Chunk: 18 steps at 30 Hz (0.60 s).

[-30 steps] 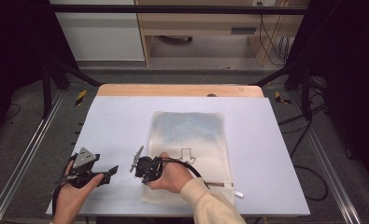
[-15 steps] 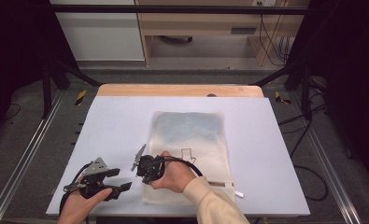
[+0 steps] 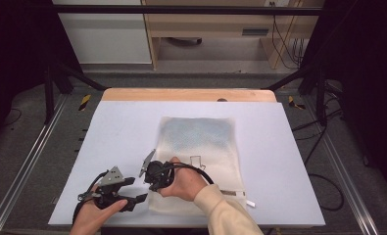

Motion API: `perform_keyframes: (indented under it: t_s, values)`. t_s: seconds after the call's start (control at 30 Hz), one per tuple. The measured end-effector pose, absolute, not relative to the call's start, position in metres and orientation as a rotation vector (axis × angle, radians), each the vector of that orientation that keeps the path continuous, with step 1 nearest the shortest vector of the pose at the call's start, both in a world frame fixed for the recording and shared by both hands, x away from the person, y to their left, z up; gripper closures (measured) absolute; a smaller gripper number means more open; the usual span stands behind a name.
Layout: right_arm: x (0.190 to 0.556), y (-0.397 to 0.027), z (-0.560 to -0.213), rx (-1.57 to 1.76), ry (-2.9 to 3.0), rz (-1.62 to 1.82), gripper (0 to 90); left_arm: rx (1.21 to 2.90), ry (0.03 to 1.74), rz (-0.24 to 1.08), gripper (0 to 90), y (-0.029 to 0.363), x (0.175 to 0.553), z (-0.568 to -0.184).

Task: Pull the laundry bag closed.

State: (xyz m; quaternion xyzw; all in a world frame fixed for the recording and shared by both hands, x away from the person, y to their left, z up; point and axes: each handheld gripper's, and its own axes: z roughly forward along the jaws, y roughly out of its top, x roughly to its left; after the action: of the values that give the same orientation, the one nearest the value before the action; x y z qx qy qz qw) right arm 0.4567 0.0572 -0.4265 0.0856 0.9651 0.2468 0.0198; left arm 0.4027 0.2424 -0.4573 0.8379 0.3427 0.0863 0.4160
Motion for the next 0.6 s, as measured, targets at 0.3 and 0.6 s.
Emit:
perform_keyframes:
  t_s: [0.3, 0.6]
  values:
    - [0.456, 0.054, -0.423, 0.268, 2.99, 0.795, 81.9, 2.106, 0.839, 0.161, 22.0, 0.23, 0.408, -0.463]
    - [0.457, 0.051, -0.419, 0.265, 2.981, 0.828, 81.9, 2.12, 0.831, 0.135, 28.4, 0.225, 0.413, -0.469]
